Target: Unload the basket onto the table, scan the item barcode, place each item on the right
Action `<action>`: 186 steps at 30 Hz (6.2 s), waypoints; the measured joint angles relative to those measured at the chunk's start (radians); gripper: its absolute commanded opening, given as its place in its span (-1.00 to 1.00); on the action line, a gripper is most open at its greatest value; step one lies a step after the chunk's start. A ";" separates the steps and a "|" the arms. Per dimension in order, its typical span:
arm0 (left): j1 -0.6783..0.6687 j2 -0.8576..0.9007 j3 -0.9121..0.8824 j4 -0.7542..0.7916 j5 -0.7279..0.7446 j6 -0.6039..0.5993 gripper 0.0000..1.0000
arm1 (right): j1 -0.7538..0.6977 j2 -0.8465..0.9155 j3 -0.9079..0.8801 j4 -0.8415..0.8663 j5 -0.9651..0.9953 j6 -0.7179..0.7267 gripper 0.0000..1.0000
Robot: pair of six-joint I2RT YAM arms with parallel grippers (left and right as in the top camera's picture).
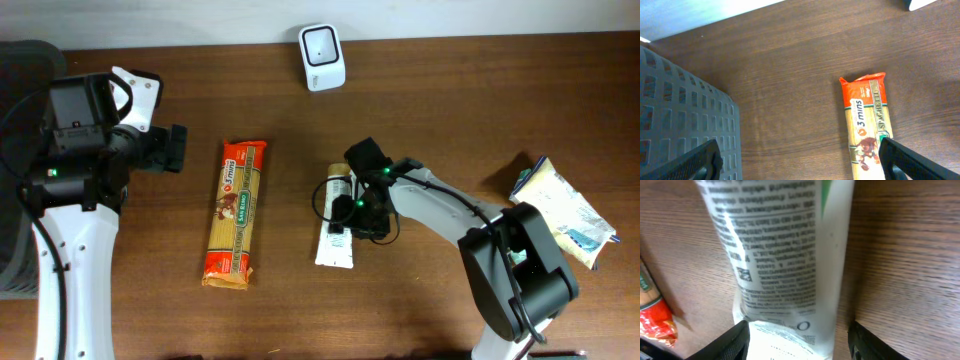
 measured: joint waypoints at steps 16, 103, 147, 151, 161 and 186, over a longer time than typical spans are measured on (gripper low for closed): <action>0.000 0.000 0.000 0.000 0.000 0.000 0.98 | 0.048 -0.042 -0.106 0.200 0.027 0.125 -0.42; 0.000 0.000 0.000 0.000 0.000 0.000 0.98 | -0.024 0.105 1.112 -0.620 0.663 -0.716 -0.92; 0.000 0.000 0.000 0.000 0.000 0.000 0.98 | 0.164 0.154 0.470 0.142 0.058 -0.009 0.56; 0.000 0.000 0.000 0.000 0.000 0.000 0.98 | 0.222 0.220 0.460 0.229 0.072 0.079 0.43; 0.000 0.000 0.000 0.000 0.000 0.000 0.98 | 0.262 0.355 0.453 0.319 0.070 0.122 0.11; 0.000 0.000 0.000 0.000 0.000 0.000 0.98 | 0.138 0.006 0.442 -0.425 0.451 -0.168 -0.92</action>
